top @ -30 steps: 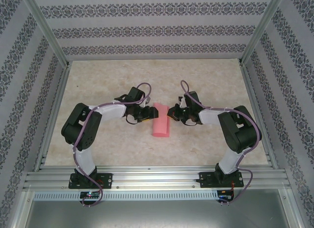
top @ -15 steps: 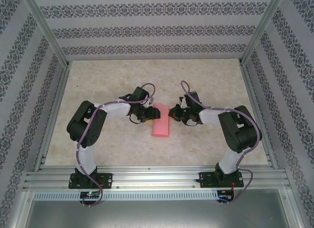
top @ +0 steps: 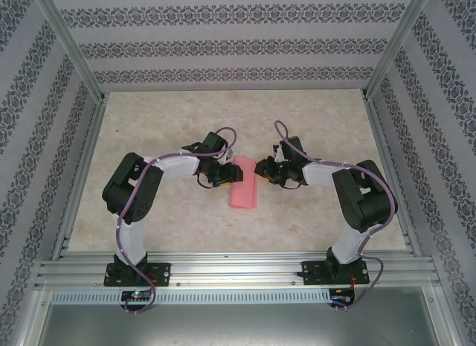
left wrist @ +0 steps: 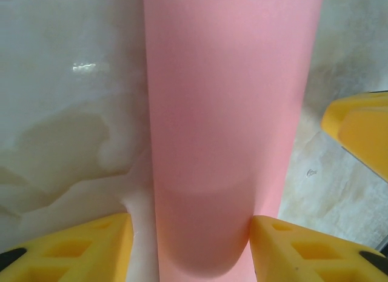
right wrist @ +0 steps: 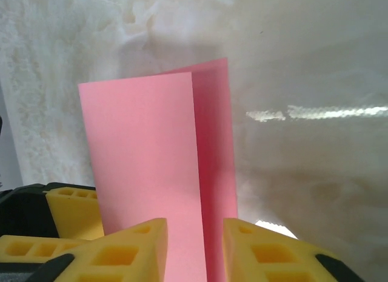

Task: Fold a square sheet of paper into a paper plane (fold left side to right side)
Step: First fold in half a square sheet of paper at the center of the table.

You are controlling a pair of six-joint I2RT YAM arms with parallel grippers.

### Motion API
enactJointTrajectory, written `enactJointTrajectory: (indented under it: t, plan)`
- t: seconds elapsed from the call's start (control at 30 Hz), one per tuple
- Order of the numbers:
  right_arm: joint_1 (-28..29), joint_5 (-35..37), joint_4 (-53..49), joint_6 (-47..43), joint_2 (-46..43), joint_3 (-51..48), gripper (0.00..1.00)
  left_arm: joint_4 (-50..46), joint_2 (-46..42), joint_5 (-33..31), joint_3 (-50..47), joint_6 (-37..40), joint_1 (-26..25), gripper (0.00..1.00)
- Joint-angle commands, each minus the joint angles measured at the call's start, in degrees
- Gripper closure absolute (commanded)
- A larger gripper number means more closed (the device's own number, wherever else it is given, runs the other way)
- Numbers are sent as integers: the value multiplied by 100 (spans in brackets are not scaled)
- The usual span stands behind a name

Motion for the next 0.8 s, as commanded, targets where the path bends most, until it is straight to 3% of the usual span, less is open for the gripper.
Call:
enactJointTrajectory:
  t: [0.0,0.13,0.3,0.77]
  plan:
    - [-74,291,-460,-338,-411,206,64,-150,70,-124,157,89,-74,45]
    - [-140,573,-751,-526,-768,131,53,-214,92,-146,227,101,-73,45]
    - [-272,644,-771,-525,-1053,-101,48,-239,137,-163,267,86,-73,44]
    - [-308,649,-515,-423,-1098,-262,47,-573,167,-293,410,225,-142,44]
